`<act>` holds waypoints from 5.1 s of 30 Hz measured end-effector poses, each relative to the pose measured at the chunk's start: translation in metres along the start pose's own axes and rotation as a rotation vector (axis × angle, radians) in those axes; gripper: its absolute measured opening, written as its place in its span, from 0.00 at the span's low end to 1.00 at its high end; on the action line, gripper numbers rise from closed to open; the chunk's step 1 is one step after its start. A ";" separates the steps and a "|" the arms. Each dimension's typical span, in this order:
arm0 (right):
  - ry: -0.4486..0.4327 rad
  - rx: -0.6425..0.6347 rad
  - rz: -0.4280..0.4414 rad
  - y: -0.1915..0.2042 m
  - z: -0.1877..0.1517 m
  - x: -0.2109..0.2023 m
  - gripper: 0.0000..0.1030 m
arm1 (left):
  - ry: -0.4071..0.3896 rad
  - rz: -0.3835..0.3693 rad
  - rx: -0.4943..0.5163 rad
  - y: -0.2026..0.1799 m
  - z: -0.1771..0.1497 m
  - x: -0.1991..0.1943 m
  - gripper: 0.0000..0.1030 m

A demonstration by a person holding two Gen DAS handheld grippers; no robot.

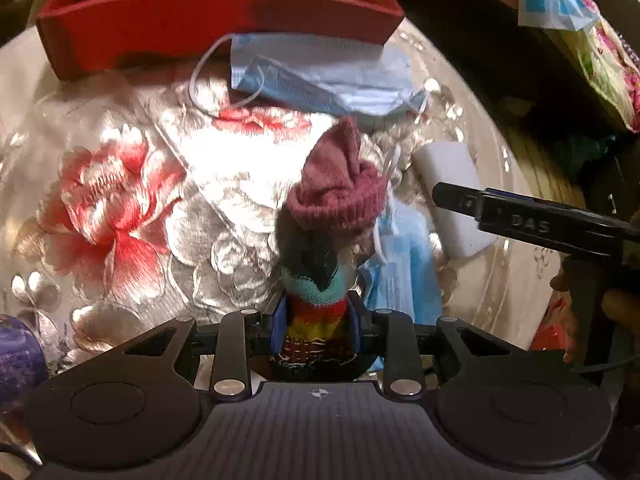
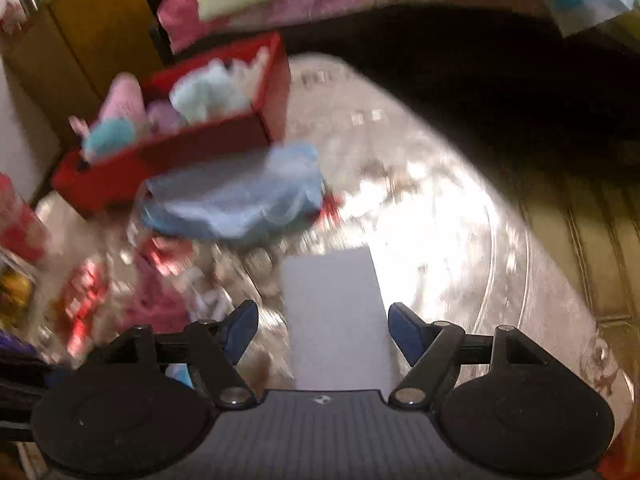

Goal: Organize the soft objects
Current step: 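Grasp the white sponge block with the right tool while the left tool holds the knit item, then lift and carry the knit item and white block over the red box, then open the left tool to drop the knit item while the right tool releases the block into the box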

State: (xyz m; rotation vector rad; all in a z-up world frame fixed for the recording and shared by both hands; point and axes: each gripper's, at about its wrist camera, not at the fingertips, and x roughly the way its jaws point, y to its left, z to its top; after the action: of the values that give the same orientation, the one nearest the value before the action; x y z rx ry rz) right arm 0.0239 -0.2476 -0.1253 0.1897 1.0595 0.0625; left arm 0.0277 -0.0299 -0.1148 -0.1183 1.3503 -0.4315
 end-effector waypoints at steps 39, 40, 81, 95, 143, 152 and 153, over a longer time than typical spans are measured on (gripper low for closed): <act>-0.241 0.174 0.276 0.011 0.028 -0.048 0.24 | -0.353 -0.066 -0.125 0.020 0.049 -0.104 0.25; -0.246 0.174 0.280 0.012 0.029 -0.049 0.24 | -0.359 -0.063 -0.125 0.020 0.051 -0.103 0.25; -0.415 0.099 0.362 0.052 0.119 -0.048 0.24 | -0.515 0.047 -0.179 0.039 0.142 -0.118 0.25; -0.412 0.083 0.325 0.049 0.150 -0.021 0.24 | -0.506 0.064 -0.180 0.044 0.174 -0.100 0.25; -0.311 0.027 0.261 0.062 0.149 0.015 0.32 | -0.447 0.062 -0.135 0.036 0.161 -0.080 0.47; -0.311 0.014 0.290 0.068 0.136 -0.003 0.32 | -0.437 0.057 -0.119 0.026 0.142 -0.085 0.49; -0.314 0.008 0.288 0.070 0.134 -0.004 0.32 | -0.438 0.063 -0.124 0.027 0.140 -0.086 0.48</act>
State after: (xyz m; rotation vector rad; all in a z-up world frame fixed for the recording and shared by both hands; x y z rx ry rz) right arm 0.1412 -0.1966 -0.0450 0.3472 0.7141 0.2797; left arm 0.1551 0.0031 -0.0131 -0.2565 0.9454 -0.2491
